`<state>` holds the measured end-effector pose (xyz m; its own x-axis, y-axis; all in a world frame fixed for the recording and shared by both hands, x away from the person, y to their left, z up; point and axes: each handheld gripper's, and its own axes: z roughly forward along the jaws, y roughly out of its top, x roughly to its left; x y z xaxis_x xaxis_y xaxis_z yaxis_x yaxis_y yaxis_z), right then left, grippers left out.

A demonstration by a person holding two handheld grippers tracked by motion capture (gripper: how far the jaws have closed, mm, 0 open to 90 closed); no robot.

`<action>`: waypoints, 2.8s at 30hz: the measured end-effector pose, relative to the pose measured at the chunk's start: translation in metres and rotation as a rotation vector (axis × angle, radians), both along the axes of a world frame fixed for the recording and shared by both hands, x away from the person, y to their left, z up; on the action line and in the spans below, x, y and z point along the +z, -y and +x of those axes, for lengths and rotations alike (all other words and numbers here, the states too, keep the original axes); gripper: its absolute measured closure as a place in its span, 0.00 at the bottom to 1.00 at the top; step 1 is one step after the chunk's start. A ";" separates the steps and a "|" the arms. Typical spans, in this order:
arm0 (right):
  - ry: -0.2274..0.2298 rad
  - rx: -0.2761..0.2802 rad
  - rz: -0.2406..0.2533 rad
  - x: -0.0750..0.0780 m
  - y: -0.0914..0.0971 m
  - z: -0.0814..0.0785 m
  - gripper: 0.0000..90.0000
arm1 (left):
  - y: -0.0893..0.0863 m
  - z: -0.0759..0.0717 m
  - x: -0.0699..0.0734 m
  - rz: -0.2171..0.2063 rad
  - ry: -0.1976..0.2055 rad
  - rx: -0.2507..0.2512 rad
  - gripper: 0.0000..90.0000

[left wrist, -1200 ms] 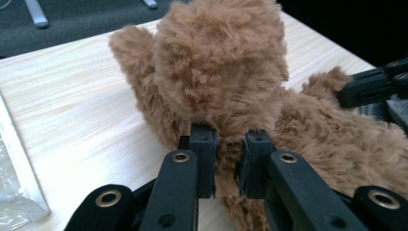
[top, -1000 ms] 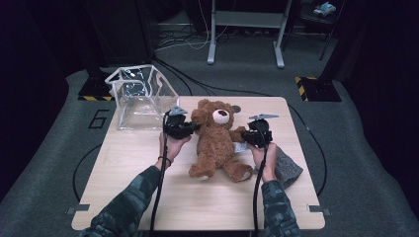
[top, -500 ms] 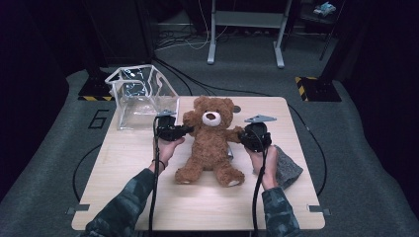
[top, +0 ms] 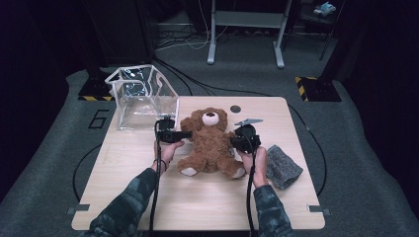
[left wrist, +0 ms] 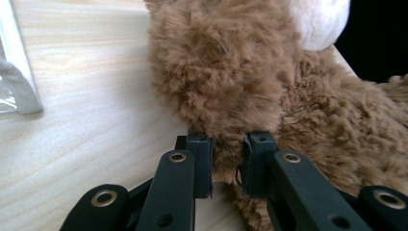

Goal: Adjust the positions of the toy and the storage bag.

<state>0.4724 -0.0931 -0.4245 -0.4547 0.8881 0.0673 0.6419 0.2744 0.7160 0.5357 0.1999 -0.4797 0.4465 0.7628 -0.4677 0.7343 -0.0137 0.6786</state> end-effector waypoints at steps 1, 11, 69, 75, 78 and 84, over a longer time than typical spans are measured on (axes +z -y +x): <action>-0.002 0.002 0.003 0.000 0.000 -0.002 0.96 | -0.001 -0.001 0.000 0.002 -0.002 -0.005 0.86; -0.012 -0.001 0.041 -0.003 0.015 -0.013 0.88 | -0.003 -0.007 0.002 0.049 -0.015 -0.014 0.58; 0.003 -0.422 -0.041 -0.094 0.174 -0.131 0.00 | 0.163 0.003 0.066 0.431 0.039 -0.008 0.02; -0.020 -0.409 -0.057 -0.103 0.174 -0.127 0.00 | 0.162 0.011 0.048 0.466 0.008 0.004 0.03; -0.013 -0.409 -0.058 -0.104 0.174 -0.128 0.00 | 0.160 0.014 0.045 0.470 0.006 -0.005 0.01; 0.002 -0.417 -0.054 -0.105 0.174 -0.130 0.00 | 0.153 0.018 0.032 0.511 -0.008 0.031 0.00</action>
